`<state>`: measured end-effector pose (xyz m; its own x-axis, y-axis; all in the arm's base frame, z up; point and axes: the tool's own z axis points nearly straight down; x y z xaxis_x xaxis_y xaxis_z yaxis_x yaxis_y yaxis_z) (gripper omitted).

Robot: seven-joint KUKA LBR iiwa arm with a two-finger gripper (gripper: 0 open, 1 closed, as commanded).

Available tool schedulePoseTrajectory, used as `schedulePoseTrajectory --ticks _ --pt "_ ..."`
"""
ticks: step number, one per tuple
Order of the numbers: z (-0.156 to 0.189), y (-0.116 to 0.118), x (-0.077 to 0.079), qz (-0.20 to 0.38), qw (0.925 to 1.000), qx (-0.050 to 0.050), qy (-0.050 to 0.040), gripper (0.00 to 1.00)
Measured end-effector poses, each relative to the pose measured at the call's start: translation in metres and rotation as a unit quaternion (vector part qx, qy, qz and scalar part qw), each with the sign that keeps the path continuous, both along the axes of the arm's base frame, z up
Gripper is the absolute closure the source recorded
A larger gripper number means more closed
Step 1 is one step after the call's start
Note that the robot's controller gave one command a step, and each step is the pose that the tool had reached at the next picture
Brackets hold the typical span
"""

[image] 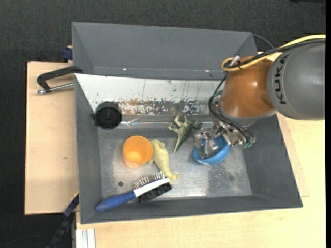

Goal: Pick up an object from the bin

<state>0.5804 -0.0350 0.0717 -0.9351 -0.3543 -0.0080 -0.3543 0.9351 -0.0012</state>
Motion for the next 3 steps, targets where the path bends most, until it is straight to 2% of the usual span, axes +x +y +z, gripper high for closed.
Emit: schedulePoseTrajectory --ticks 1,2,3 --pt "-0.001 -0.001 -0.002 0.0 1.0 -0.001 0.004 0.0" --pt "0.0 -0.053 -0.003 0.096 0.9954 -0.002 0.0006 0.0" --pt "0.0 -0.051 -0.003 0.097 0.9953 -0.001 0.0006 1.0"
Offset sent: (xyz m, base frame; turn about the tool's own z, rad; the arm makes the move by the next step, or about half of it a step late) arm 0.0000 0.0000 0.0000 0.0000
